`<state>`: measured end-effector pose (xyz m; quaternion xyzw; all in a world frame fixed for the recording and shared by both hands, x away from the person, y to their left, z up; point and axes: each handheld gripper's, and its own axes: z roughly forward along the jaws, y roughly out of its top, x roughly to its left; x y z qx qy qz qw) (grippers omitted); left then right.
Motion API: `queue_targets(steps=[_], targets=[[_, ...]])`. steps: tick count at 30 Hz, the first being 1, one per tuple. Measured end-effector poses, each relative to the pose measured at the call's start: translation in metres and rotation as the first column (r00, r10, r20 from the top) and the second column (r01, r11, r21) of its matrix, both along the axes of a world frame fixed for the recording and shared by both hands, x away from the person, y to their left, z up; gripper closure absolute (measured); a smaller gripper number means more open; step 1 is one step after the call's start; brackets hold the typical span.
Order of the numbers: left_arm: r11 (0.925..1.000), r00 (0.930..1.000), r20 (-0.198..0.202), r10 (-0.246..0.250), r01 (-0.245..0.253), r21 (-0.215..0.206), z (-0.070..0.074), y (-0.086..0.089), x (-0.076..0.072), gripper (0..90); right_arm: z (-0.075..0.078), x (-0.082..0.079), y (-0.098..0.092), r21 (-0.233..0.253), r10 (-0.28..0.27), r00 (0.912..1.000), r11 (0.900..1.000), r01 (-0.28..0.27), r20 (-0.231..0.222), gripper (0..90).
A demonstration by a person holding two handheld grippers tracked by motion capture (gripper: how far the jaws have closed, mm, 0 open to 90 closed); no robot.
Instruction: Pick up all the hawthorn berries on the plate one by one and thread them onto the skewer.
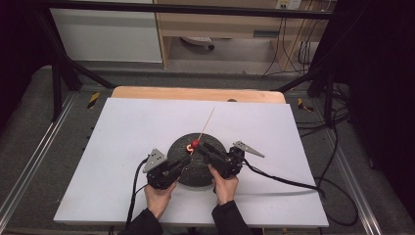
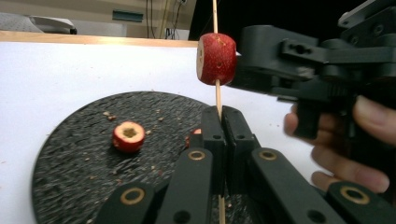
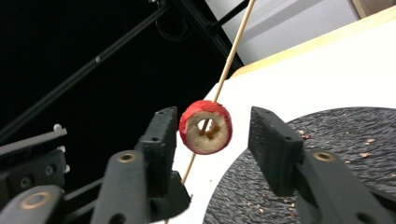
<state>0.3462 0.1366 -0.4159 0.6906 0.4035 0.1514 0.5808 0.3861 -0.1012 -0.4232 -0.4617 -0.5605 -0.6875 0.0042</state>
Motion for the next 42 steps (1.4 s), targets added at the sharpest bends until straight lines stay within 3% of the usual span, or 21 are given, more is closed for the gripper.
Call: queue_targets(steps=[4,8,11,14,17,18,19,22,30,35,40,42], targets=[[0.9999,1.0000,0.004,-0.004,0.003,0.016,0.001,0.010,-0.002,88.5,0.007,0.003,-0.006,-0.084,0.032,0.9994,0.996,-0.033,-0.009,38.2],[0.9982,0.9999,0.000,-0.013,0.013,0.059,0.000,0.022,-0.004,88.5,0.011,0.009,-0.013,-0.193,0.094,0.9933,0.976,-0.106,-0.066,24.8],[0.9961,0.9997,-0.007,-0.022,0.023,0.085,-0.002,0.035,-0.006,88.4,0.012,0.010,-0.017,-0.291,0.124,0.9890,0.946,-0.142,-0.081,18.8],[0.9936,0.9995,-0.020,-0.026,0.028,0.109,-0.004,0.048,-0.008,88.4,0.012,0.010,-0.021,-0.384,0.147,0.9857,0.908,-0.167,-0.082,15.3],[0.9915,0.9996,-0.022,-0.019,0.022,0.128,-0.007,0.061,-0.011,88.4,0.012,0.012,-0.024,-0.475,0.163,0.9820,0.860,-0.189,-0.096,11.9],[0.9907,0.9995,-0.024,-0.019,0.022,0.134,-0.007,0.065,-0.012,88.4,0.013,0.013,-0.025,-0.511,0.166,0.9809,0.837,-0.195,-0.101,11.0],[0.9897,0.9994,-0.029,-0.019,0.023,0.141,-0.008,0.069,-0.013,88.4,0.014,0.013,-0.026,-0.550,0.164,0.9814,0.813,-0.192,-0.100,10.5],[0.9856,0.9993,-0.034,-0.018,0.023,0.168,-0.009,0.080,-0.016,88.3,0.017,0.017,-0.024,-0.660,0.189,0.9751,0.719,-0.218,-0.115,7.5],[0.9794,0.9990,-0.034,-0.028,0.035,0.199,-0.011,0.097,-0.022,88.3,0.028,0.031,-0.009,-0.789,0.240,0.9517,0.539,-0.295,-0.192,7.5],[0.9782,0.9986,-0.043,-0.029,0.038,0.204,-0.014,0.102,-0.023,88.3,0.030,0.043,0.005,-0.823,0.241,0.9382,0.458,-0.335,-0.248,8.9],[0.9769,0.9982,-0.050,-0.032,0.042,0.210,-0.016,0.104,-0.023,88.3,0.026,0.058,0.017,-0.840,0.231,0.9278,0.402,-0.365,-0.293,13.7],[0.9764,0.9982,-0.052,-0.031,0.041,0.212,-0.016,0.104,-0.023,88.3,0.023,0.063,0.021,-0.844,0.221,0.9247,0.385,-0.375,-0.310,16.3]])
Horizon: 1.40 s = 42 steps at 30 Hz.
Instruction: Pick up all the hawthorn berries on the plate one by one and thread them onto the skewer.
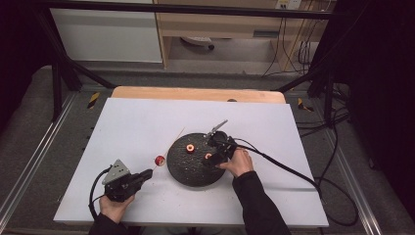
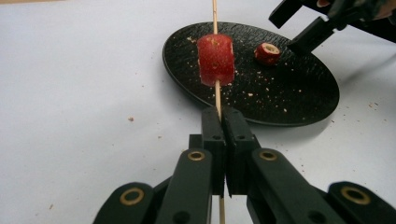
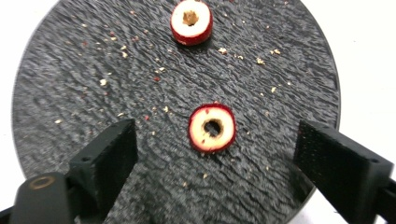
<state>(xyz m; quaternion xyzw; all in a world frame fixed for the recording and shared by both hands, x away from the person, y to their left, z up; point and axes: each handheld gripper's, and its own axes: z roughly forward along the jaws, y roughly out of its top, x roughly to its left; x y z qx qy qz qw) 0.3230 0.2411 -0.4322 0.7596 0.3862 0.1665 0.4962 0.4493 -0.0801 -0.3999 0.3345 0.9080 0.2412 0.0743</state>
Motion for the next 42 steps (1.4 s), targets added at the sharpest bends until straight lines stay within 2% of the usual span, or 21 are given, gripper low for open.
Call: queue_targets(steps=[3,6,11,19,25,31,42], targets=[[1.0000,1.0000,-0.004,0.000,0.000,0.000,-0.001,0.000,0.001,88.3,-0.003,0.007,0.004,-0.019,0.003,0.9998,1.000,-0.004,-0.021,21.2],[1.0000,1.0000,-0.004,0.001,-0.001,-0.002,-0.001,0.000,0.001,88.3,-0.005,0.012,0.004,-0.013,-0.007,0.9990,1.000,0.007,-0.044,28.1],[1.0000,1.0000,-0.004,0.000,0.000,-0.001,-0.001,0.000,0.001,88.3,-0.006,0.015,0.005,-0.020,-0.021,0.9988,1.000,0.020,-0.044,38.2],[1.0000,1.0000,-0.004,0.001,-0.001,0.000,-0.001,0.001,0.001,88.3,-0.008,0.021,0.004,0.002,-0.011,0.9909,1.000,0.011,-0.134,53.3],[1.0000,1.0000,-0.005,0.000,0.000,0.002,-0.001,0.001,0.002,88.3,-0.011,0.023,0.005,0.006,-0.002,0.9854,1.000,0.003,-0.170,60.6],[1.0000,1.0000,-0.005,-0.001,0.001,0.003,-0.001,0.000,0.002,88.3,-0.011,0.025,0.004,0.009,-0.007,0.9814,1.000,0.009,-0.192,62.2],[0.9999,1.0000,-0.002,-0.004,0.004,0.010,-0.001,-0.001,0.001,88.3,0.002,0.019,-0.001,0.067,-0.031,0.9858,0.997,0.042,-0.165,62.7]])
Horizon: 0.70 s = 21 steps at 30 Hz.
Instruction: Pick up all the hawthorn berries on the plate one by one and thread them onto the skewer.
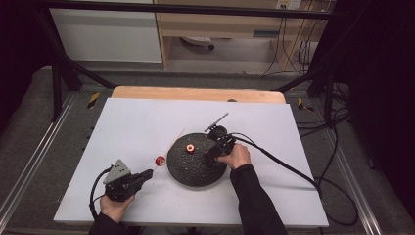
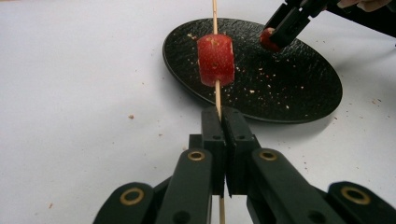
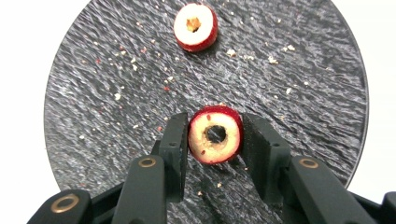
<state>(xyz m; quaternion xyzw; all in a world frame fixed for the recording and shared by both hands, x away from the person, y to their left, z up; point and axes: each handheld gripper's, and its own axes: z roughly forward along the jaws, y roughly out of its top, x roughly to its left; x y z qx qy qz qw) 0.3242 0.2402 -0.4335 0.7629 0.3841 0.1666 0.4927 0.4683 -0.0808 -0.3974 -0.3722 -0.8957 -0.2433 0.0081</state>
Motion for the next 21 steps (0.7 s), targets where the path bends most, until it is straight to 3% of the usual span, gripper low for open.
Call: queue_targets(steps=[21], targets=[[1.0000,1.0000,0.006,-0.003,0.003,-0.003,0.001,-0.001,-0.002,88.3,0.018,-0.021,-0.009,0.139,-0.038,0.9968,0.990,0.028,0.070,62.9]])
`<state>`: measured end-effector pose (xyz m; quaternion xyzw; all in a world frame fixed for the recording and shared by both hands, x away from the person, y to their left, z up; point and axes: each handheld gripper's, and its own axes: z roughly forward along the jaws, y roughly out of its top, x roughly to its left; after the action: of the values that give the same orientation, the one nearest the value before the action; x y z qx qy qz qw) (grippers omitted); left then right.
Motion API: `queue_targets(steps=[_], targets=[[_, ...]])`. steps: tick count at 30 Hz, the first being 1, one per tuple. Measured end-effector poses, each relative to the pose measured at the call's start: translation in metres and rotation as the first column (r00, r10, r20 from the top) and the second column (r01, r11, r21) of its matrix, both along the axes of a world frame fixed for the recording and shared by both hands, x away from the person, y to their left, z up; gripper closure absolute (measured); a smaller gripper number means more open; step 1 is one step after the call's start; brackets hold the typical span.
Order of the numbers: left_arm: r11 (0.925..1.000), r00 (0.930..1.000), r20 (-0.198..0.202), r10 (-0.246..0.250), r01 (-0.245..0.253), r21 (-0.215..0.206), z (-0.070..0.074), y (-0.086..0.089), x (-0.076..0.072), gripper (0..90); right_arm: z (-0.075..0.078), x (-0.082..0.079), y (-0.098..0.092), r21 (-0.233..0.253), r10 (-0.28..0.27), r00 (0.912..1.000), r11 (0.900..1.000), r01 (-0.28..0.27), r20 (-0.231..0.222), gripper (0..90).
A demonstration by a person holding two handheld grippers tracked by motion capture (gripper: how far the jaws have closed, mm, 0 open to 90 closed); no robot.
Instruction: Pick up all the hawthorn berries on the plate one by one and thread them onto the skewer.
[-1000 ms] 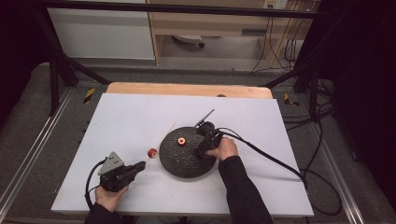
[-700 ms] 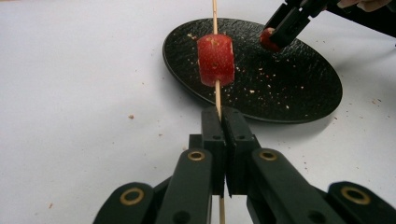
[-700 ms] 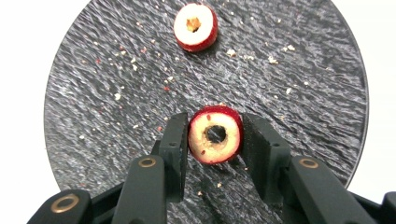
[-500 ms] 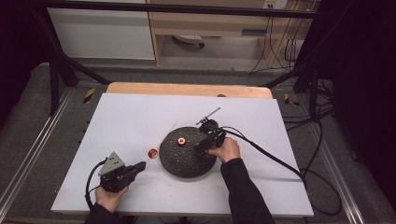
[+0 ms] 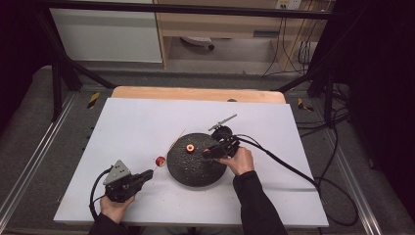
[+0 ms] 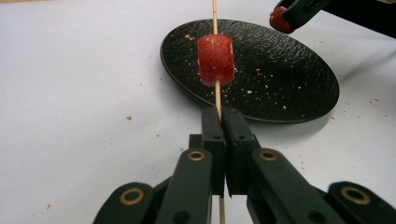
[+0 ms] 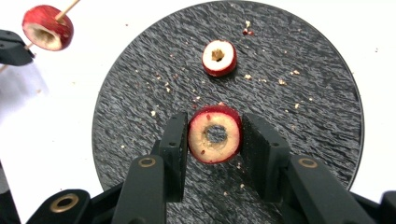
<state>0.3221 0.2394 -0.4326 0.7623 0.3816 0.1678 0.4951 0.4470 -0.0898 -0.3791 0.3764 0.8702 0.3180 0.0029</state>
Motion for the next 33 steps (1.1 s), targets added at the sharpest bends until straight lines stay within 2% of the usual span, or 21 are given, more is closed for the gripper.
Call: queue_targets(steps=[9,17,24,33], targets=[[1.0000,1.0000,0.004,0.001,-0.001,-0.004,0.000,0.000,-0.001,88.3,-0.002,-0.006,-0.008,0.078,-0.027,0.9996,0.997,0.026,0.011,62.9],[1.0000,1.0000,0.006,0.001,-0.001,-0.008,0.001,-0.001,-0.001,88.3,-0.003,-0.014,-0.018,0.179,-0.056,0.9975,0.983,0.048,0.043,63.0],[0.9999,1.0000,0.007,-0.001,0.001,-0.010,0.001,-0.002,-0.002,88.3,-0.003,-0.022,-0.023,0.268,-0.098,0.9931,0.960,0.078,0.064,63.0],[0.9998,0.9998,0.020,-0.001,0.002,-0.018,0.002,-0.003,-0.003,88.3,-0.005,-0.033,-0.027,0.399,-0.155,0.9837,0.911,0.106,0.092,63.1]])
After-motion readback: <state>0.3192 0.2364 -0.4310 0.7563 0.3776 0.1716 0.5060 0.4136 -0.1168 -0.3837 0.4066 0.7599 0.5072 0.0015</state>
